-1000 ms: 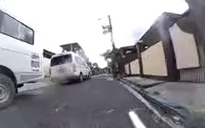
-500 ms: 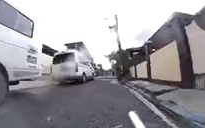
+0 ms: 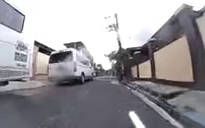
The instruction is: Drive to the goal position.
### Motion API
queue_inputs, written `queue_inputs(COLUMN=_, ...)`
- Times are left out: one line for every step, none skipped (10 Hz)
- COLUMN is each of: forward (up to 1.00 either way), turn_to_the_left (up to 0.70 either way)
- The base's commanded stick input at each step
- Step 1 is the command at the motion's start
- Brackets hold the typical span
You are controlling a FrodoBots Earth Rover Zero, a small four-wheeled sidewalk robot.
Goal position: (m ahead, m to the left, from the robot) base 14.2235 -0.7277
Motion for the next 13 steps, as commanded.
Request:
queue_inputs(forward=0.85, turn_to_the_left=-0.32)
queue_inputs(forward=0.85, turn_to_the_left=-0.22)
queue_inputs(forward=0.85, turn_to_the_left=-0.05)
queue_inputs(forward=0.85, turn_to_the_left=0.00)
queue_inputs(forward=0.85, turn_to_the_left=0.00)
queue_inputs(forward=0.85, turn_to_the_left=-0.05)
queue_inputs(forward=0.85, turn_to_the_left=-0.18)
queue_inputs(forward=0.85, turn_to_the_left=-0.33)
queue_inputs(forward=0.85, turn_to_the_left=-0.34)
queue_inputs(forward=0.85, turn_to_the_left=-0.34)
queue_inputs(forward=0.85, turn_to_the_left=-0.31)
queue_inputs(forward=0.85, turn_to_the_left=-0.26)
queue_inputs(forward=0.85, turn_to_the_left=-0.22)
